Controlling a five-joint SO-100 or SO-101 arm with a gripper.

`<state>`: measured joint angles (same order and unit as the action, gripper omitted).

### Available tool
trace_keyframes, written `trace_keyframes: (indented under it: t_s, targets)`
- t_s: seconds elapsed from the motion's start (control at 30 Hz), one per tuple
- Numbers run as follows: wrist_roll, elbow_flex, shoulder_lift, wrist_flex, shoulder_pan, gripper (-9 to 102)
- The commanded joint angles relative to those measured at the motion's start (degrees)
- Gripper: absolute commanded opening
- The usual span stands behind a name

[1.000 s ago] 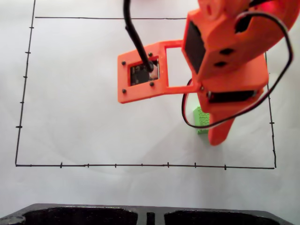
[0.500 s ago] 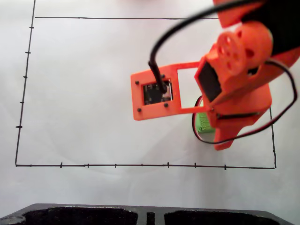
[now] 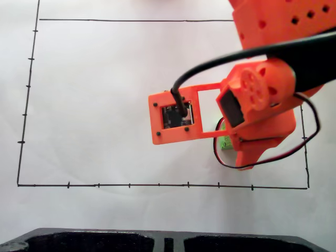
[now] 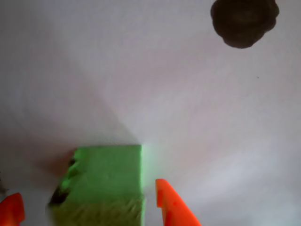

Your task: Grasp the colored block, Place it on the black dot, and then return the arm to the default position.

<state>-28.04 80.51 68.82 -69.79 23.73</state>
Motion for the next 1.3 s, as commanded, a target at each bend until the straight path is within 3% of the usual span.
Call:
trace_keyframes:
  t_s: [0.0,0.5,0.83,1.27]
  targets:
    - [0.35,-2.55,0.62,1.05,-0.26,35]
    - [0.97,-3.16,0.0,2.99,-0.35,12]
    - [1.14,2.29,11.69,-0.44,0.26,10]
    - [12.39,24.96,31.9,-1.76,-12.92,10]
